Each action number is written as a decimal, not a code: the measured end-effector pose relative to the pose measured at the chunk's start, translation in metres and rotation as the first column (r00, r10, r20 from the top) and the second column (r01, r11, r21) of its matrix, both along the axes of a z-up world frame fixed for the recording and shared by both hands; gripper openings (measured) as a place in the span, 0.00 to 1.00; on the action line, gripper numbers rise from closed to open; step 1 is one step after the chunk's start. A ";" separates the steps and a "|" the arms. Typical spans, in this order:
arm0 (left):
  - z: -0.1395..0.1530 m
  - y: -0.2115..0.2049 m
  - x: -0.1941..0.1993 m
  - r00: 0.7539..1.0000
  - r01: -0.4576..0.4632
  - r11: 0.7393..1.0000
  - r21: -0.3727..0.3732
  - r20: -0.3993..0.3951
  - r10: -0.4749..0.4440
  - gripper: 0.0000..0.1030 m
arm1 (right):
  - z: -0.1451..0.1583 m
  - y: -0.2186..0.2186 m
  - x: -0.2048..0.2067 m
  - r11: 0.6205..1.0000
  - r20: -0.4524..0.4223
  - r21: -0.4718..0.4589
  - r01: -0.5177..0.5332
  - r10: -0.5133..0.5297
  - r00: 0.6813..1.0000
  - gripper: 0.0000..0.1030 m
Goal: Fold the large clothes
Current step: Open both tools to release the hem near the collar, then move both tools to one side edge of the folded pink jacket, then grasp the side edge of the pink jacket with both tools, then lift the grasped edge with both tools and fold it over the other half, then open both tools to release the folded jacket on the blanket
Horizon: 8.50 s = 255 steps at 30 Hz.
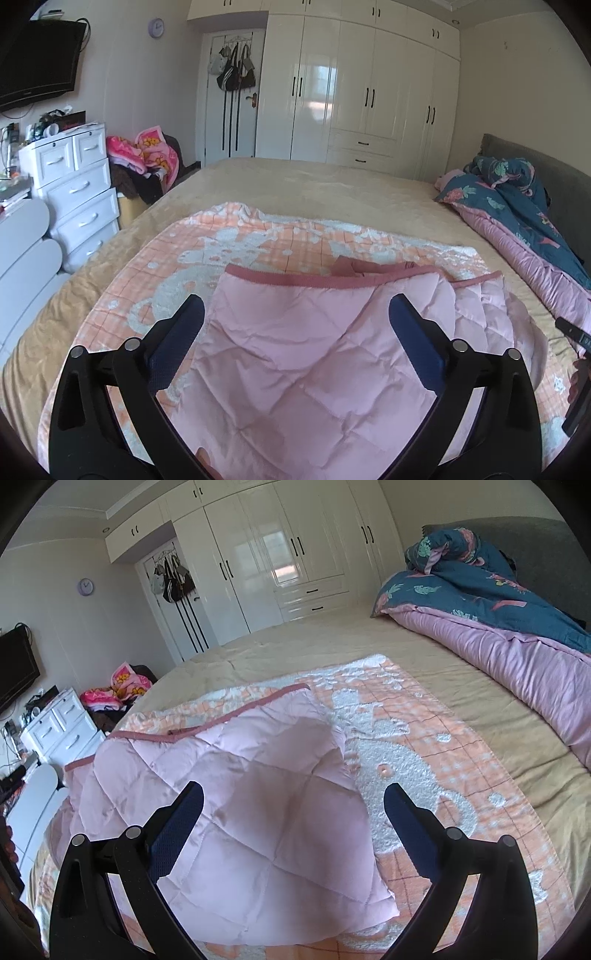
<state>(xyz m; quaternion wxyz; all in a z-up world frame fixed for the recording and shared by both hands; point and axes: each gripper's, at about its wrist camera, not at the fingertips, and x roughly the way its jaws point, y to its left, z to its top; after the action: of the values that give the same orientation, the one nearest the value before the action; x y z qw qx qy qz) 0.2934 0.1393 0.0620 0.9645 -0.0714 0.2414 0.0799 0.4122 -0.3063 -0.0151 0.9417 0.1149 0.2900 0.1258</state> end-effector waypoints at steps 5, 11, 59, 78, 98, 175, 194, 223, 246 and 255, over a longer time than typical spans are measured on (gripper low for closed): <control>-0.009 0.006 -0.006 0.999 -0.009 1.000 -0.004 -0.035 0.009 0.91 | 0.002 0.001 -0.001 1.000 0.004 -0.025 0.004 -0.004 1.000 0.95; -0.056 0.037 -0.019 0.988 -0.038 0.997 -0.071 -0.153 0.026 0.91 | -0.003 0.003 0.003 0.995 -0.011 -0.097 0.019 -0.021 1.000 0.95; -0.084 0.039 0.095 0.988 -0.043 0.996 -0.079 -0.150 0.031 0.15 | -0.049 -0.009 0.066 0.994 -0.074 -0.063 0.087 -0.092 0.993 0.16; -0.111 0.041 0.109 0.965 -0.092 0.993 -0.074 -0.254 0.070 0.50 | -0.060 -0.014 0.059 0.988 -0.125 -0.063 0.141 -0.148 0.981 0.88; -0.080 0.016 0.022 0.974 -0.107 0.991 -0.083 -0.209 0.088 0.91 | -0.033 -0.023 -0.001 0.983 -0.112 0.053 0.175 -0.169 0.979 0.96; -0.065 -0.020 -0.012 0.994 0.020 0.937 -0.348 -0.093 -0.055 0.33 | 0.001 0.052 -0.059 0.993 0.081 0.033 -0.115 0.112 0.990 0.27; -0.083 -0.027 -0.088 0.988 0.011 0.948 -0.319 -0.144 -0.060 0.33 | -0.024 0.032 -0.136 0.993 0.046 0.074 -0.095 0.092 0.995 0.27; -0.144 -0.008 -0.132 0.966 -0.091 0.922 -0.377 -0.259 -0.010 0.58 | -0.109 -0.017 -0.144 0.948 -0.390 0.248 0.201 -0.093 0.916 0.86; -0.072 -0.024 -0.199 0.982 -0.034 0.962 -0.270 -0.189 -0.018 0.90 | -0.003 0.017 -0.273 0.998 -0.002 -0.033 0.048 -0.048 0.999 0.96; -0.036 -0.045 -0.224 0.991 -0.001 0.975 -0.224 -0.132 -0.029 0.91 | 0.027 0.020 -0.311 0.998 0.079 -0.063 -0.013 0.018 0.997 0.96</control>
<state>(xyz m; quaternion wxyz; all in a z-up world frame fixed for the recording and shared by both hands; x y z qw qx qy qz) 0.0689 0.0940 0.0258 0.9325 -0.1721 0.3136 0.0499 0.1015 -0.2859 0.0116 0.9546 0.0783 0.2571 0.1285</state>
